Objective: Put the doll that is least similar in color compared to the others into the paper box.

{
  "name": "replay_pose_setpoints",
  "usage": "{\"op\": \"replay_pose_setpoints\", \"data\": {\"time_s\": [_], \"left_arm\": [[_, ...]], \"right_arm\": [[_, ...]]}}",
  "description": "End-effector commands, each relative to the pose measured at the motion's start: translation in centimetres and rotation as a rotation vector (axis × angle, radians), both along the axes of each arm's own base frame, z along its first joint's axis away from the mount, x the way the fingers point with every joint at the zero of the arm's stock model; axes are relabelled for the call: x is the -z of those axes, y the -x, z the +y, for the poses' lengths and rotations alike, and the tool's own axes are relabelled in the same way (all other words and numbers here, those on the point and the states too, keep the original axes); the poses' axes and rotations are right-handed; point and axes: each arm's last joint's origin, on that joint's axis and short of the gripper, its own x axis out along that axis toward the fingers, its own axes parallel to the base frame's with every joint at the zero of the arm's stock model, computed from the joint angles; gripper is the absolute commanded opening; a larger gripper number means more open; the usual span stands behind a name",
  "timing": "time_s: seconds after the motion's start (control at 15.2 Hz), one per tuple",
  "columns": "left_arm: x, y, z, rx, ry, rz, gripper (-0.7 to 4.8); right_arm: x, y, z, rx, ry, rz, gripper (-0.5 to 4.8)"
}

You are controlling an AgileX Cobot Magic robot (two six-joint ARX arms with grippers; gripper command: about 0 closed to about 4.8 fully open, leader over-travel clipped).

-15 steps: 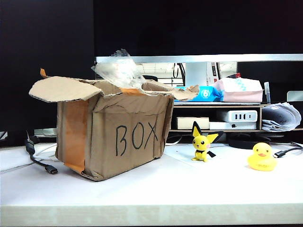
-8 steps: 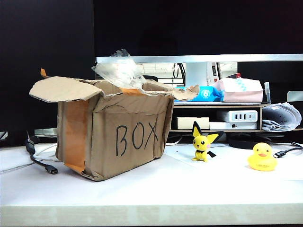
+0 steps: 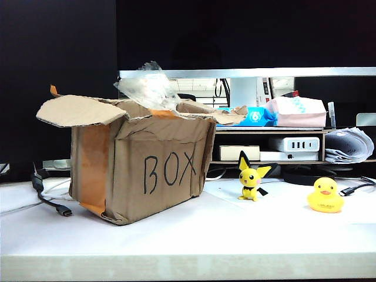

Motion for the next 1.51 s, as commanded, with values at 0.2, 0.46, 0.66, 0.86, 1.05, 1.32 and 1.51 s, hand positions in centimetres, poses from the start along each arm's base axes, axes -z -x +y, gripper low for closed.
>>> {"op": "replay_pose_setpoints", "data": {"time_s": [0.2,0.46,0.66,0.86,1.05,1.32,1.51], "left_arm": [[-0.15,0.00,0.01,-0.001,0.002,-0.013,-0.05],[-0.15,0.00,0.01,-0.001,0.002,-0.013,-0.05],[-0.15,0.00,0.01,-0.001,0.002,-0.013,-0.05],[-0.15,0.00,0.01,-0.001,0.002,-0.013,-0.05],[-0.15,0.00,0.01,-0.001,0.002,-0.013,-0.06],[-0.15,0.00,0.01,-0.001,0.002,-0.013,-0.05],[-0.15,0.00,0.01,-0.001,0.002,-0.013,-0.06]], "right_arm": [[-0.01,-0.03,0.00,0.002,-0.045,-0.014,-0.05],[-0.02,-0.03,0.12,-0.009,-0.055,-0.015,-0.05],[-0.01,-0.02,0.21,-0.018,-0.051,-0.015,-0.05],[-0.03,-0.02,0.24,-0.022,-0.051,-0.016,-0.05],[-0.02,-0.02,0.23,-0.021,-0.052,-0.015,-0.05],[-0.03,-0.02,0.23,-0.020,-0.052,-0.016,-0.05],[-0.02,-0.02,0.22,-0.020,-0.052,-0.015,-0.05]]}}
